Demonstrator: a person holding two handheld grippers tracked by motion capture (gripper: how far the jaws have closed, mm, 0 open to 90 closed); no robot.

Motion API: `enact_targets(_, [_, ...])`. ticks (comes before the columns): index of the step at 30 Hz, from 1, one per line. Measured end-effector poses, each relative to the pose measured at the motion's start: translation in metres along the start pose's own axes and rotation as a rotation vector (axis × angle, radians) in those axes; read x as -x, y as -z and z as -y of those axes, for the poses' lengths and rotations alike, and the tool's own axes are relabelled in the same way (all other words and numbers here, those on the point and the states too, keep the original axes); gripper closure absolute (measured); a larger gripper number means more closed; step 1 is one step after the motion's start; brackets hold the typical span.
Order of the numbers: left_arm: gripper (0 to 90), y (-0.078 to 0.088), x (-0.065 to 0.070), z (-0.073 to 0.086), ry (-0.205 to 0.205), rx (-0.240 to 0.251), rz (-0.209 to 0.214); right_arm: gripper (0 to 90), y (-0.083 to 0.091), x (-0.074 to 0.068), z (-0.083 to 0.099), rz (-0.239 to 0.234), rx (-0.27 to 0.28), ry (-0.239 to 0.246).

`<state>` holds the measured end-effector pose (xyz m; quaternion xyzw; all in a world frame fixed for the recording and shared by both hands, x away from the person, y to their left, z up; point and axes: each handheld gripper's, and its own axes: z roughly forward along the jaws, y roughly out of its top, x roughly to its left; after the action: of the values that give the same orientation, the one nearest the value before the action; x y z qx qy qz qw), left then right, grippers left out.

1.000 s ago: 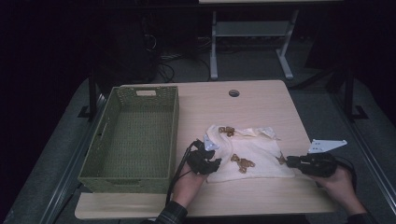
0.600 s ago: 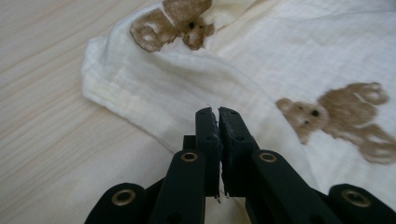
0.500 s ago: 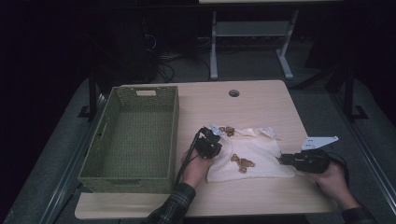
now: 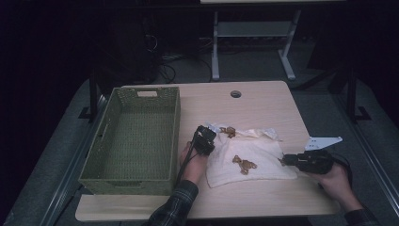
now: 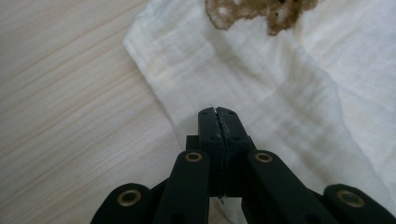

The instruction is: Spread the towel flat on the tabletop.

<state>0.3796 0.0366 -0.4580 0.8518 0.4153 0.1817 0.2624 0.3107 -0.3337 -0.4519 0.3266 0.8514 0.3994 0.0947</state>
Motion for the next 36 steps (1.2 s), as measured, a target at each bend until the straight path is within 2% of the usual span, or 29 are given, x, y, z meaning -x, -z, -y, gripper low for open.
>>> enact_targets(3, [88.6, 0.002, -0.001, 0.000, 0.008, 0.011, 0.007, 77.0, 0.001, 0.003, -0.001, 0.008, 0.004, -0.001])
enact_targets(11, [79.4, 0.004, -0.002, -0.001, 0.020, 0.046, 0.022, 75.3, -0.008, 0.022, -0.016, 0.029, 0.024, -0.016])
enact_targets(16, [73.6, 0.005, 0.001, -0.002, 0.017, 0.061, 0.045, 67.7, -0.025, 0.035, -0.036, 0.059, 0.037, -0.017])
enact_targets(19, [71.8, 0.005, 0.000, -0.001, 0.016, 0.067, 0.051, 65.0, -0.032, 0.040, -0.041, 0.072, 0.029, -0.020])
enact_targets(23, [70.0, 0.007, -0.001, -0.001, 0.016, 0.071, 0.066, 62.4, -0.046, 0.047, -0.049, 0.112, 0.005, 0.000])
enact_targets(28, [65.0, 0.009, 0.000, 0.000, 0.012, 0.075, 0.084, 59.0, -0.057, 0.051, -0.052, 0.107, -0.012, -0.008])
enact_targets(32, [62.2, 0.010, -0.001, 0.000, 0.010, 0.078, 0.094, 59.6, -0.064, 0.052, -0.054, 0.118, -0.028, -0.005])
enact_targets(33, [62.2, 0.010, -0.001, 0.000, 0.009, 0.081, 0.099, 64.6, -0.066, 0.053, -0.054, 0.111, -0.031, -0.007])
enact_targets(34, [60.4, 0.010, -0.001, 0.001, 0.010, 0.084, 0.106, 75.3, -0.068, 0.055, -0.054, 0.114, -0.028, -0.008])
enact_targets(35, [59.9, 0.010, -0.001, 0.001, 0.010, 0.084, 0.106, 75.3, -0.068, 0.055, -0.054, 0.114, -0.028, -0.008])
enact_targets(36, [59.1, 0.011, -0.002, 0.001, 0.006, 0.086, 0.110, 84.7, -0.066, 0.058, -0.055, 0.104, -0.010, -0.028])
